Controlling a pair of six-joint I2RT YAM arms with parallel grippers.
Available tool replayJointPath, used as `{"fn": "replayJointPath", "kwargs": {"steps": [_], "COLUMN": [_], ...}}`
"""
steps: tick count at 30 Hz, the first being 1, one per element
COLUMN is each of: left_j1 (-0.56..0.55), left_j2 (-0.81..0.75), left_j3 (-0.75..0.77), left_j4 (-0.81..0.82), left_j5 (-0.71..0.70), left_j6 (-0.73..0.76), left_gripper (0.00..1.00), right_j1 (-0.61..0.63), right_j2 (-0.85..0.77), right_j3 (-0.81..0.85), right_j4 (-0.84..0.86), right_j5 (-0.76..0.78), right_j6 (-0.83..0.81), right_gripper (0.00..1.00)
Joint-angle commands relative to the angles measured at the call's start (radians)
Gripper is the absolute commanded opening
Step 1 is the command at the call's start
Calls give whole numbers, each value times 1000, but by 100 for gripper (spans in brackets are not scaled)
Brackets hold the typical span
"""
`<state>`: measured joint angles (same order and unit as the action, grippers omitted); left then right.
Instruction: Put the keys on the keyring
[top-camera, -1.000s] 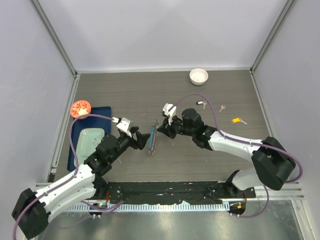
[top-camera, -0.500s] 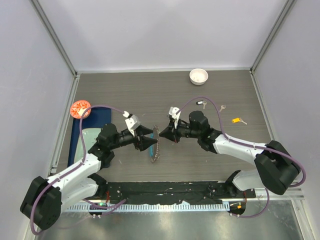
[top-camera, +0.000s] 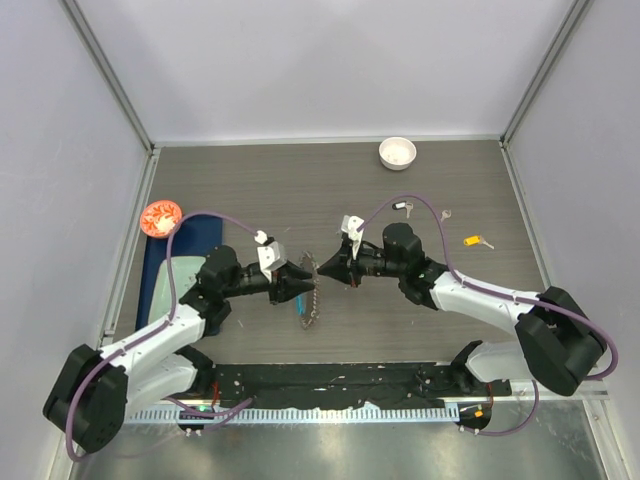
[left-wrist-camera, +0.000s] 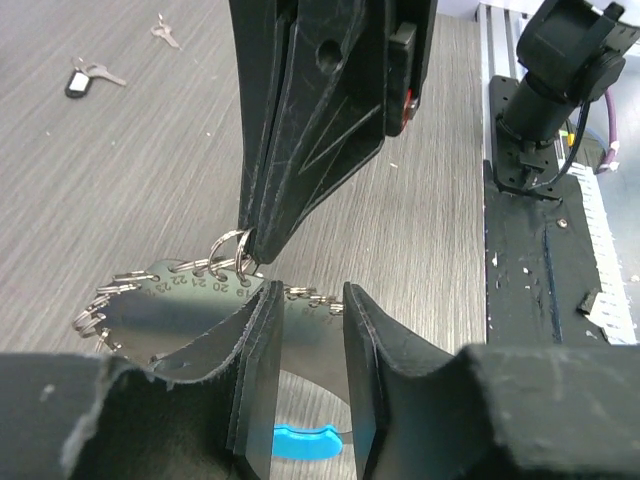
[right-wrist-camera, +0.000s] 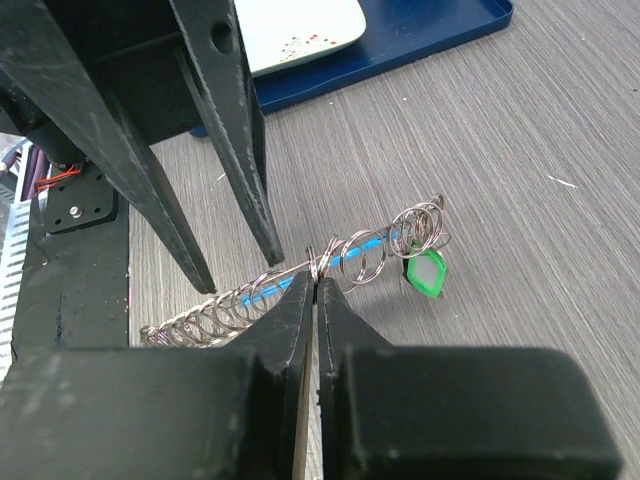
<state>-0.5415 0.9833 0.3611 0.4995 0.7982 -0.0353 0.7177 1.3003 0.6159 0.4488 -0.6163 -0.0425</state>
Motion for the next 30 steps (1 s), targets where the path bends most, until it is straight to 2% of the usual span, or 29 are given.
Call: {"fn": "replayJointPath", "kwargs": {"steps": [1,10,30], "left_j1": [5,5,5], "left_j2": [50,25,64], "left_j3": [27,24,75], "left_j4": [40,36,56], "left_j5": [32,-60,-5], "left_j6": [31,67,12], "left_gripper": [34,36,39], "right_j1": [0,0,9], "right_j2": [-35,-27,-10], "right_j3": [4,2,15], "right_j4": [106,126,110], "right_j5": [-37,-43,-71], "right_j6": [9,18,13], "right_gripper": [1,1,1]}}
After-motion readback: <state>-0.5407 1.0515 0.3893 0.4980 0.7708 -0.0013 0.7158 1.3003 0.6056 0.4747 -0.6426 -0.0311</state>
